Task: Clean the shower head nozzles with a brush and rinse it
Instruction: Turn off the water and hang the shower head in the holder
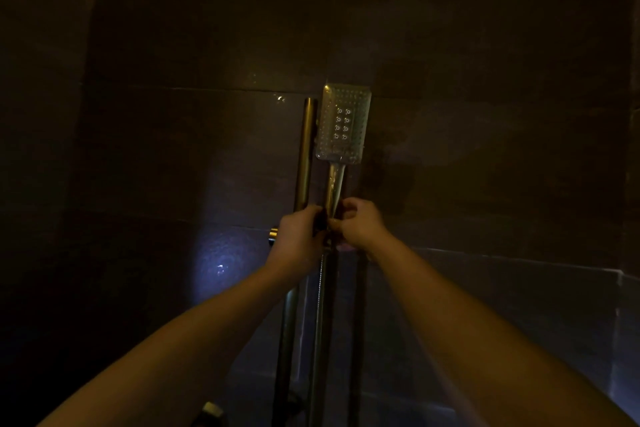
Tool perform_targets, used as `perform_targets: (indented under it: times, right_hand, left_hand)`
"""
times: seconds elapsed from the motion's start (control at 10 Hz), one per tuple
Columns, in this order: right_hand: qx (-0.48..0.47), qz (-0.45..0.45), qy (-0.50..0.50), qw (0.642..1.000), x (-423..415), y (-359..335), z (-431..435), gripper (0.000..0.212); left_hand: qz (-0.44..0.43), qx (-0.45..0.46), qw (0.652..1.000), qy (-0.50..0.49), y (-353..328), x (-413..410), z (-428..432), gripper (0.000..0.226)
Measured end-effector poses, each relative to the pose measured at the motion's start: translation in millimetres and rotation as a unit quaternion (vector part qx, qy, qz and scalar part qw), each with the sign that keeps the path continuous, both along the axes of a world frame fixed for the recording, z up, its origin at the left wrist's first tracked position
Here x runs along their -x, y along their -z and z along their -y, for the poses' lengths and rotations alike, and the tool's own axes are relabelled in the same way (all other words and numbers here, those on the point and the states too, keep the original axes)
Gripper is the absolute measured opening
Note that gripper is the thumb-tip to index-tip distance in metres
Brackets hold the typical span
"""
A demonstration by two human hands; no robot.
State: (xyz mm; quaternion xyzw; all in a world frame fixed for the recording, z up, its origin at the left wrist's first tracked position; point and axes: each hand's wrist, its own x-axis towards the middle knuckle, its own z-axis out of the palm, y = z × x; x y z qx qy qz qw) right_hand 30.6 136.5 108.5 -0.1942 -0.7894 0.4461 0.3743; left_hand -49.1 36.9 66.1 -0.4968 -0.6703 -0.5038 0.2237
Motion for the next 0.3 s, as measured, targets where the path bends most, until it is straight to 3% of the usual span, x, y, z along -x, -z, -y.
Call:
perform_targets:
  times: [0.2,0.3]
  right_hand:
    - [-0.025,0.025,0.018,0.999,-25,22,4,0.008]
    - [-0.105,0.050,0.023,0.993,-44,38,11,0.014]
  left_hand:
    - [-0.102,0.113,0.986,-0.064,7,-15,28,0.020]
    - [-0.125,0.167,0.973,-0.102,18,-33,39,0.031]
